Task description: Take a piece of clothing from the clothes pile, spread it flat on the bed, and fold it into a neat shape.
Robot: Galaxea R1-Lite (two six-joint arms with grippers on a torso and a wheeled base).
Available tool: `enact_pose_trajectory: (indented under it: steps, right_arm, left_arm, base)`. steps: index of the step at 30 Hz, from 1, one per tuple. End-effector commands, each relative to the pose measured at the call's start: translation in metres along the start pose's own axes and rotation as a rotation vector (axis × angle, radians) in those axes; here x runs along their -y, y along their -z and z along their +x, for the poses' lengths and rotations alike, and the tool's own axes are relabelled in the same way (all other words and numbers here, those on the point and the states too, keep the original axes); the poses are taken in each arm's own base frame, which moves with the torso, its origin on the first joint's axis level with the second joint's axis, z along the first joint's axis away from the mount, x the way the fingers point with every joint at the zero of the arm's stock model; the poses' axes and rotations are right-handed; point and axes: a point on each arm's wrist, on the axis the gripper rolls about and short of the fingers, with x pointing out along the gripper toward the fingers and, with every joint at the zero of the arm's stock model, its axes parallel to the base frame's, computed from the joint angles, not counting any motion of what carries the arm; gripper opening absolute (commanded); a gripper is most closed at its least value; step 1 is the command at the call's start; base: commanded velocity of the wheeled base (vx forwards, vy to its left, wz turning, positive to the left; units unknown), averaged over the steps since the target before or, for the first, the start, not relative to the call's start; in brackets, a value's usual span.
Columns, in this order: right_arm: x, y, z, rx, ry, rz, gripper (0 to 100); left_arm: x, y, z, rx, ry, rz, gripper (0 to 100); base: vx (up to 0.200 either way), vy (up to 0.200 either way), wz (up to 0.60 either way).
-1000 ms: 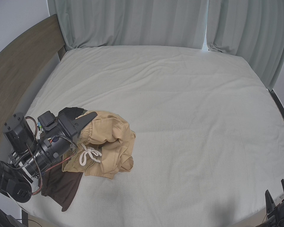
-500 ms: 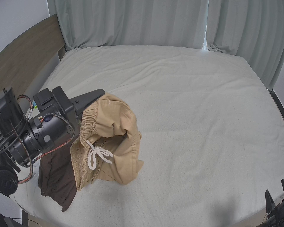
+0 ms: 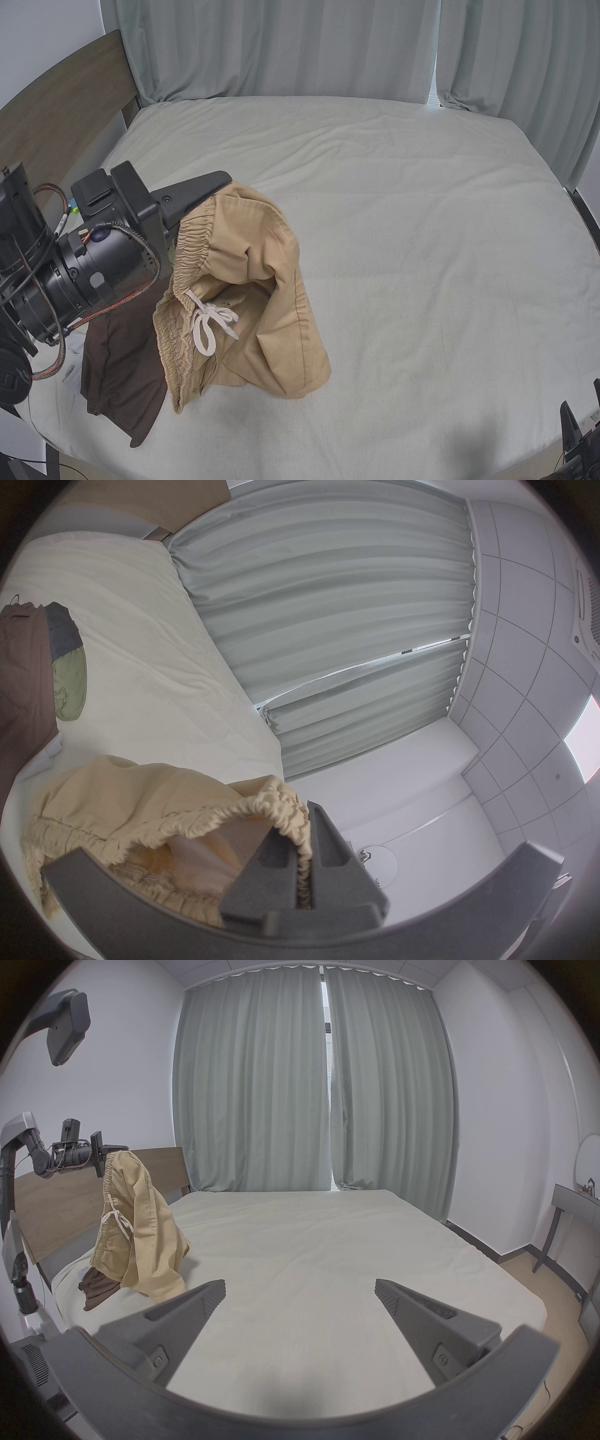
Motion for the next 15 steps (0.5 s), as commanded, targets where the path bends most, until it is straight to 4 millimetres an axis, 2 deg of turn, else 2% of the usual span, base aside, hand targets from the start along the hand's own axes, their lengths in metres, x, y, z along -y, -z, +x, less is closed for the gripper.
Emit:
enact_pose_trajectory:
  steps: [1, 9, 15]
  right_arm:
    - [0.0001, 0.0052, 0.0002, -0.003, 0.000, 0.002, 100]
    - [0.0000, 0.0052, 0.0002, -0.003, -0.002, -0.003, 100]
    - [0.0000, 0.0052, 0.0002, -0.003, -0.002, -0.003, 100]
  left_arm:
    - [-0.0009, 0.0010, 0.0005, -0.005, -0.002, -0.002, 0]
    - [-0.0097, 0.0024, 0.0024, -0.011, -0.032, -0.001, 0]
    - [-0.0061, -0.0008, 0.0046, -0.005, -0.020, 0.014, 0]
  base:
    - [0.000, 0.000, 0.00]
    - [0.000, 0.000, 0.00]
    - [0.000, 0.000, 0.00]
